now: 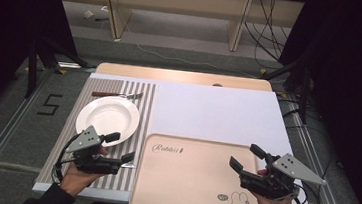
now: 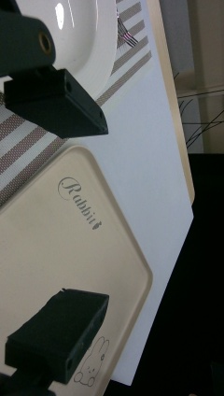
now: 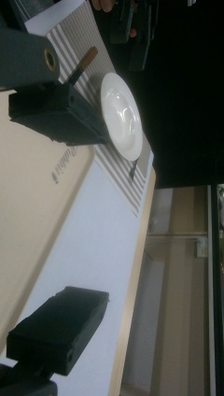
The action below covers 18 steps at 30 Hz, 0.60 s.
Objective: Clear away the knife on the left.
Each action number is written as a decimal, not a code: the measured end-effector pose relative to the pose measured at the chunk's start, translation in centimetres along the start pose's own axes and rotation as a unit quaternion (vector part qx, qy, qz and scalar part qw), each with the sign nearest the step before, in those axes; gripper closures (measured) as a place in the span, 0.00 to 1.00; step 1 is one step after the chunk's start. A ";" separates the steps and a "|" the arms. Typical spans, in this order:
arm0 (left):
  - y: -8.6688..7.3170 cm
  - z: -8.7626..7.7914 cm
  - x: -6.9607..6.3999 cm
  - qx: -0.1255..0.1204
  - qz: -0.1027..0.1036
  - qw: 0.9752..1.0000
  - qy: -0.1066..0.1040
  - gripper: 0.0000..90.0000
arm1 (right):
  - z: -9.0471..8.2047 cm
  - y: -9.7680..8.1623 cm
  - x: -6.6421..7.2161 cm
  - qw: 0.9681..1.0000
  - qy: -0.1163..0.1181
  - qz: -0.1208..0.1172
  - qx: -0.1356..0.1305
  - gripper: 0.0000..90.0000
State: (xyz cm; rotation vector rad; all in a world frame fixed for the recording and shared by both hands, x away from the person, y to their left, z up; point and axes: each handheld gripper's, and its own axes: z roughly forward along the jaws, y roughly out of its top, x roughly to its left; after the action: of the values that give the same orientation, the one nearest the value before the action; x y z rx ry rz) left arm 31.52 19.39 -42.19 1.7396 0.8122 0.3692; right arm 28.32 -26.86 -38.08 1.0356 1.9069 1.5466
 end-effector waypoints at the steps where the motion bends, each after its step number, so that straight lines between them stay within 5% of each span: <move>1: 0.0 0.0 0.0 0.000 -0.001 1.000 0.000 0.17 | 0.0 0.0 0.0 1.000 0.000 0.000 0.000 0.23; 18: 0.2 0.3 0.3 0.031 0.006 0.999 -0.003 0.17 | 0.0 -0.1 -0.2 1.000 0.005 0.000 -0.002 0.23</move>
State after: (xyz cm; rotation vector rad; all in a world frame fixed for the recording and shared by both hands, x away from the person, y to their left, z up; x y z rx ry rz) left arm 31.97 19.31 -42.13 1.8037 0.8175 0.3498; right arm 28.41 -27.03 -38.16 1.0275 1.9086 1.5579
